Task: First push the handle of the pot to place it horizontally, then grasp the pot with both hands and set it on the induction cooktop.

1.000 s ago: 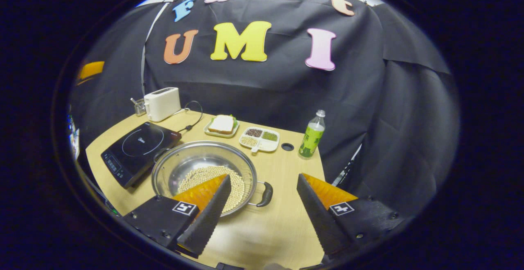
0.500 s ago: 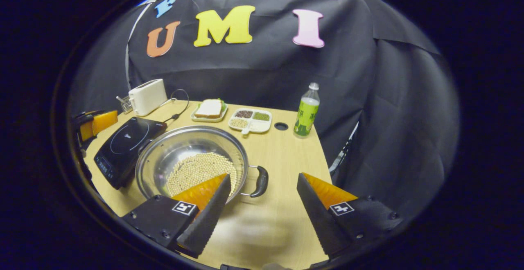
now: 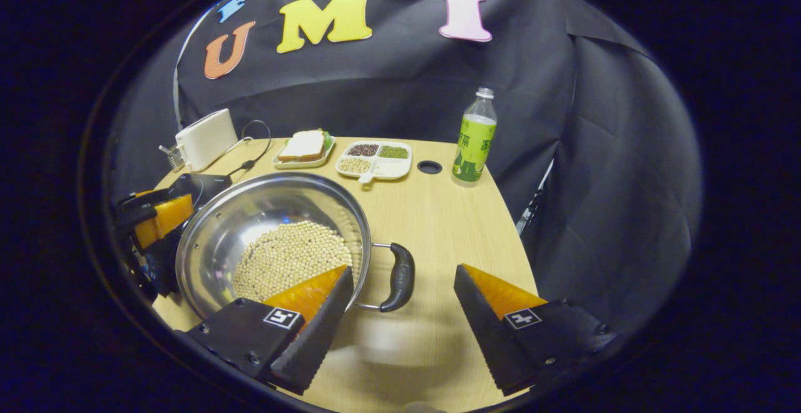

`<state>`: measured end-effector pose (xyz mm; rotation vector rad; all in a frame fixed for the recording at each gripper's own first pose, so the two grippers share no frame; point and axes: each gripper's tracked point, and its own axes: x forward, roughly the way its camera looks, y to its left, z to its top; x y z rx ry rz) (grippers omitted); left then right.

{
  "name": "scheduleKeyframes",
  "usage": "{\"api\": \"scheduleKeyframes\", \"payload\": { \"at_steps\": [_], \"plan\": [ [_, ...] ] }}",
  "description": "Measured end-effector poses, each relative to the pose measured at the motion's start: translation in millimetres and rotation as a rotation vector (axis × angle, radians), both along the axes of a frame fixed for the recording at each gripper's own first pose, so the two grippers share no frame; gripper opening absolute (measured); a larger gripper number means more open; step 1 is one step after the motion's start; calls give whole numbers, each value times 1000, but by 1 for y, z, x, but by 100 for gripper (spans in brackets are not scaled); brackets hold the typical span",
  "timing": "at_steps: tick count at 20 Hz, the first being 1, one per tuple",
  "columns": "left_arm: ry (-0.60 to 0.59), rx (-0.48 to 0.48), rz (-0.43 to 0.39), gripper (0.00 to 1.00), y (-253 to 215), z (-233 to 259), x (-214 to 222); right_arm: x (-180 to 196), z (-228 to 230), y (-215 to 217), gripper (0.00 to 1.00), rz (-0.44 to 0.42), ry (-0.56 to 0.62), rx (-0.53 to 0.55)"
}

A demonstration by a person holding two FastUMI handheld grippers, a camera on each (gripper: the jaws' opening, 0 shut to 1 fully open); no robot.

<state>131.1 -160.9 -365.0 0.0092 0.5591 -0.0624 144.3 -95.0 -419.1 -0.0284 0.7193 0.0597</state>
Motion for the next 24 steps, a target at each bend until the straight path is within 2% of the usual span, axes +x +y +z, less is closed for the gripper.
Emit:
{"api": "scheduleKeyframes", "payload": {
  "at_steps": [6, 13, 17, 18, 20, 21, 24],
  "plan": [
    [108, -12, 6, 96, -1, -33, -3, 9, -17, 8, 100, 3, 43, -7],
    [173, -25, -34, 96, -13, -54, -4, 11, -35, 10, 100, -26, 88, 14],
    [185, -11, -30, 87, -11, -60, -3, 12, -43, 20, 100, -1, 117, 34],
    [186, -12, -33, 84, -11, -60, -3, 14, -43, 21, 91, -1, 115, 30],
    [186, -8, -31, 75, -10, -60, -2, 14, -42, 20, 78, -4, 116, 25],
    [187, -7, -36, 74, -10, -60, -3, 14, -42, 20, 74, -2, 121, 25],
    [193, -13, -44, 71, -11, -60, -3, 15, -43, 20, 72, -16, 142, 47]
  ]
}}
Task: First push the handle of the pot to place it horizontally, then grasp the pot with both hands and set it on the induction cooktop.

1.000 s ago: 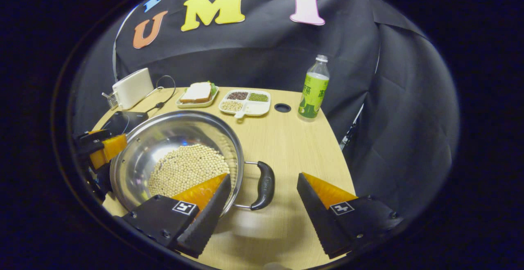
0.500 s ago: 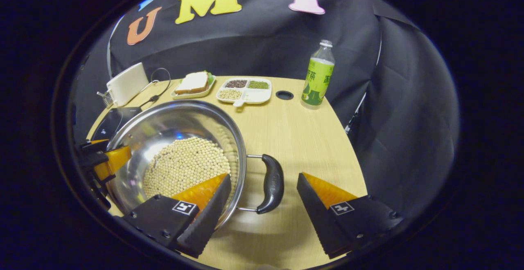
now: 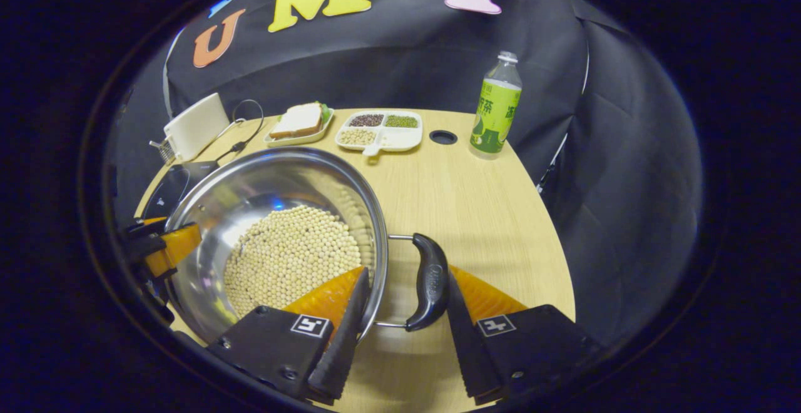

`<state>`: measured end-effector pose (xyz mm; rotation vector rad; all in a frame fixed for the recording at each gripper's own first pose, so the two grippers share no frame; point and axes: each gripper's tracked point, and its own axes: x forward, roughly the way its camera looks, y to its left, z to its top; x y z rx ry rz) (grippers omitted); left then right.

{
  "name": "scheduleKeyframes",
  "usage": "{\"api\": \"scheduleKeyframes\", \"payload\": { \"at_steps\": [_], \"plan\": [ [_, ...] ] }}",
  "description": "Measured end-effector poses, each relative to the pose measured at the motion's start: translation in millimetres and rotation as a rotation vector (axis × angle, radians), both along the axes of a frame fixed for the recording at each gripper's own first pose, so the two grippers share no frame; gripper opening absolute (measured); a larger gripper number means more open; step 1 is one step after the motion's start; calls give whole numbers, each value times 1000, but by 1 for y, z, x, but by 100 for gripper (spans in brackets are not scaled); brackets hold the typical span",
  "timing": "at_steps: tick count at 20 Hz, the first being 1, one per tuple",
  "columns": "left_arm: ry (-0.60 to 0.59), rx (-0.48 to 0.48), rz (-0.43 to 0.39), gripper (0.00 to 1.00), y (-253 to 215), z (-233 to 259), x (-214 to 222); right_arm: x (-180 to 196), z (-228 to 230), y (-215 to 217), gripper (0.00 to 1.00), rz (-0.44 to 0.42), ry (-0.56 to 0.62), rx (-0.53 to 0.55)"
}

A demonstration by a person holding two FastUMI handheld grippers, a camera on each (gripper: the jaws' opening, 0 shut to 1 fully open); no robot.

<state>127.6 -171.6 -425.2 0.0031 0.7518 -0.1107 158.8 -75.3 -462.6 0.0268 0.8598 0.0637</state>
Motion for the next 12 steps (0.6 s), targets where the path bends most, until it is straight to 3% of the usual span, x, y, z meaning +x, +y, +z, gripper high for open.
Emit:
{"api": "scheduleKeyframes", "payload": {
  "at_steps": [5, 12],
  "plan": [
    [-1, -22, 14, 64, 1, 1, 1, -1, 1, 1, 62, -11, -3, 12],
    [-7, -27, 19, 63, 4, 9, -3, -11, 8, 4, 60, -23, -11, 23]
  ]
}}
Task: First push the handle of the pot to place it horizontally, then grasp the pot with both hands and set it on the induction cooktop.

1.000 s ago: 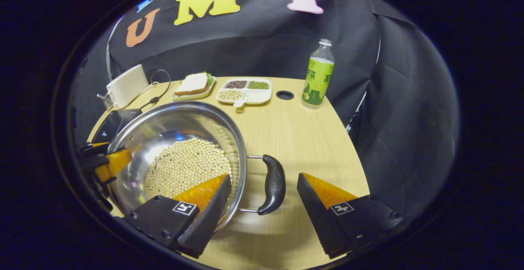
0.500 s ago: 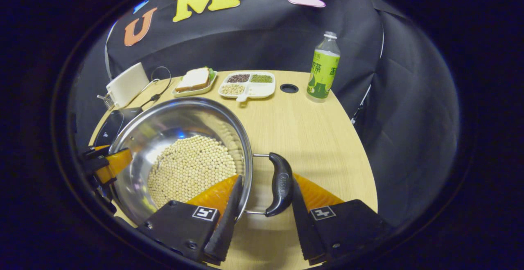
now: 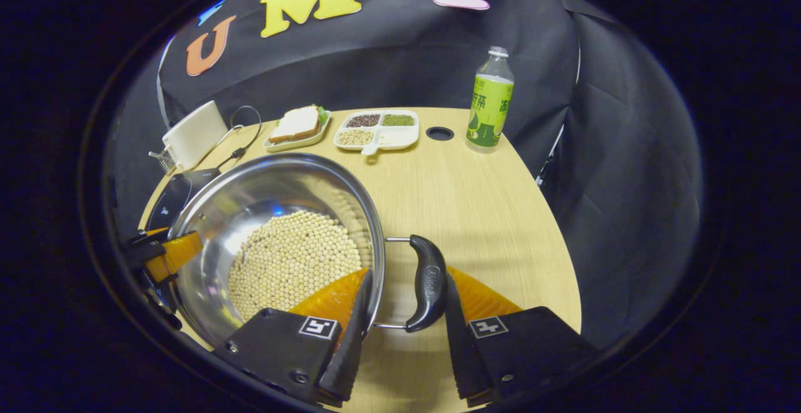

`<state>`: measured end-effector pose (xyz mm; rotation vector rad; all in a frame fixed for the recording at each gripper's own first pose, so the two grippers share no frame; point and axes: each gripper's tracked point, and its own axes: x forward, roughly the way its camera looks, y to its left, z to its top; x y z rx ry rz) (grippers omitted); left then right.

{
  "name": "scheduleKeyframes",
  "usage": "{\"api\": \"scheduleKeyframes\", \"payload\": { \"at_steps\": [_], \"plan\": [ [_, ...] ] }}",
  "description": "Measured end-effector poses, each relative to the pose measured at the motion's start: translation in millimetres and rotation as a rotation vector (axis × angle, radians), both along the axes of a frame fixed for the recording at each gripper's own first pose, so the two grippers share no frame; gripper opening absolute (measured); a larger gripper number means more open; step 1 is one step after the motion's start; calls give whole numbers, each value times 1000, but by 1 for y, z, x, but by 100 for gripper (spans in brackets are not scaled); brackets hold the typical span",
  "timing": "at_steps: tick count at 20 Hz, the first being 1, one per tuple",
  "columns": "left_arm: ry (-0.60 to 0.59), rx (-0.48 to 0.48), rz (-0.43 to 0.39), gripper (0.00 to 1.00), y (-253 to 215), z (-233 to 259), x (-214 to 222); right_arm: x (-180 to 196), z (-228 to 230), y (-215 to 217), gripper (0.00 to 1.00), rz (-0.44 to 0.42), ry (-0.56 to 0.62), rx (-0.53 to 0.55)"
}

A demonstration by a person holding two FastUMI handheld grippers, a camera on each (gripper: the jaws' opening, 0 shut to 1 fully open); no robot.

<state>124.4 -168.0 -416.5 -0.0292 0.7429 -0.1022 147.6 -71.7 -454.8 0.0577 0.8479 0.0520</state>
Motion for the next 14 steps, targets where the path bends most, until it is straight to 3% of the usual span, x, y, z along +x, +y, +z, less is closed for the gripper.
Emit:
{"api": "scheduleKeyframes", "payload": {
  "at_steps": [6, 14],
  "plan": [
    [-39, -11, -8, 63, 15, 30, -8, -12, 38, 12, 60, -6, -41, -21],
    [-88, 4, -22, 63, 68, 87, -17, -38, 100, 58, 63, -34, -89, -11]
  ]
}}
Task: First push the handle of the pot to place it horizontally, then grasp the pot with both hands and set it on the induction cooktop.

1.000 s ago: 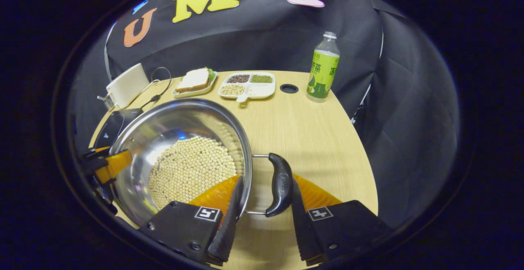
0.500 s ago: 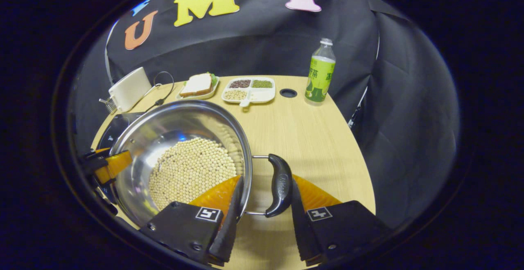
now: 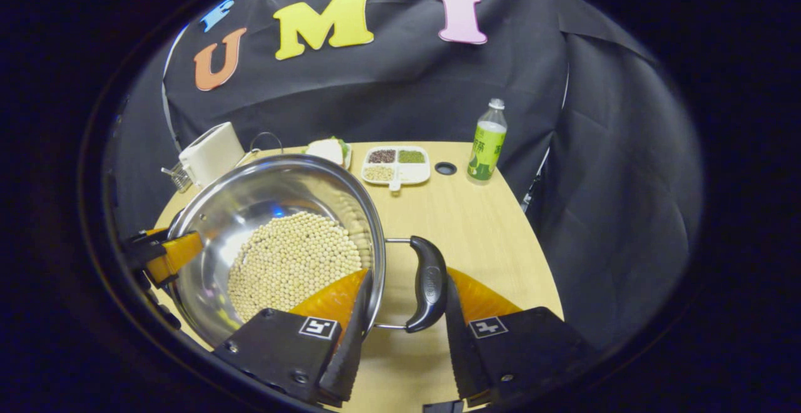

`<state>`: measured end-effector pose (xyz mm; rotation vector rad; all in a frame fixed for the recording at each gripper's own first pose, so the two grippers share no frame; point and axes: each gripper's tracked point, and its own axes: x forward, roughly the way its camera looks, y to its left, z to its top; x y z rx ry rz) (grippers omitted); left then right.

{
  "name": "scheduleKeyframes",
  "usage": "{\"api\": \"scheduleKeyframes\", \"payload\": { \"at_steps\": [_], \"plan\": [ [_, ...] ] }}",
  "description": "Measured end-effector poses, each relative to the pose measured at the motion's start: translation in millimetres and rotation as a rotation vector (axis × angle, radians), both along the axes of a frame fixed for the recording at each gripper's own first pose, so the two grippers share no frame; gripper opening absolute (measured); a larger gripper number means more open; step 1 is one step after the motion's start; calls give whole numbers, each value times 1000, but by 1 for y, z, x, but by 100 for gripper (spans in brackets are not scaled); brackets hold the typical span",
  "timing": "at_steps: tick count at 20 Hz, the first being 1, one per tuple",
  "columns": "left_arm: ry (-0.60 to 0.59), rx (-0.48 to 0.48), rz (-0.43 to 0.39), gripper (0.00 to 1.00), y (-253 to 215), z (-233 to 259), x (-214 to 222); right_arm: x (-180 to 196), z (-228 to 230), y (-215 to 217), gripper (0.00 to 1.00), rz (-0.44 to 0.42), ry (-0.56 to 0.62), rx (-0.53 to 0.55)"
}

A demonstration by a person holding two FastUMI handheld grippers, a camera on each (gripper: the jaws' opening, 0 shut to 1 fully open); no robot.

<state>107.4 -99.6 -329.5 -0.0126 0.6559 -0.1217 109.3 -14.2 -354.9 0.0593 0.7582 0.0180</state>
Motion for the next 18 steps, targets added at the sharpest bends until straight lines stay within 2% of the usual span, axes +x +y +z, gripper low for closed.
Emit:
{"api": "scheduleKeyframes", "payload": {
  "at_steps": [2, 7, 8, 13, 14, 16, 17, 18],
  "plan": [
    [-5, 21, 17, 62, 19, 12, -5, 0, 10, 18, 60, 12, 0, 27],
    [-24, 70, 63, 62, 74, 40, -15, -1, 31, 73, 62, 71, -3, 66],
    [-26, 70, 72, 62, 86, 43, -17, -1, 36, 84, 60, 76, -9, 66],
    [-16, 58, 82, 62, 145, 34, -15, -2, 45, 143, 62, 86, -21, 51],
    [-9, 55, 83, 62, 156, 31, -13, -1, 44, 156, 60, 84, -18, 51],
    [-4, 55, 79, 62, 178, 24, -8, 0, 39, 180, 63, 75, -13, 57],
    [-3, 58, 79, 63, 188, 19, -5, 2, 36, 191, 60, 72, -10, 59],
    [-4, 62, 75, 62, 198, 14, -2, 4, 33, 201, 62, 68, -9, 60]
  ]
}}
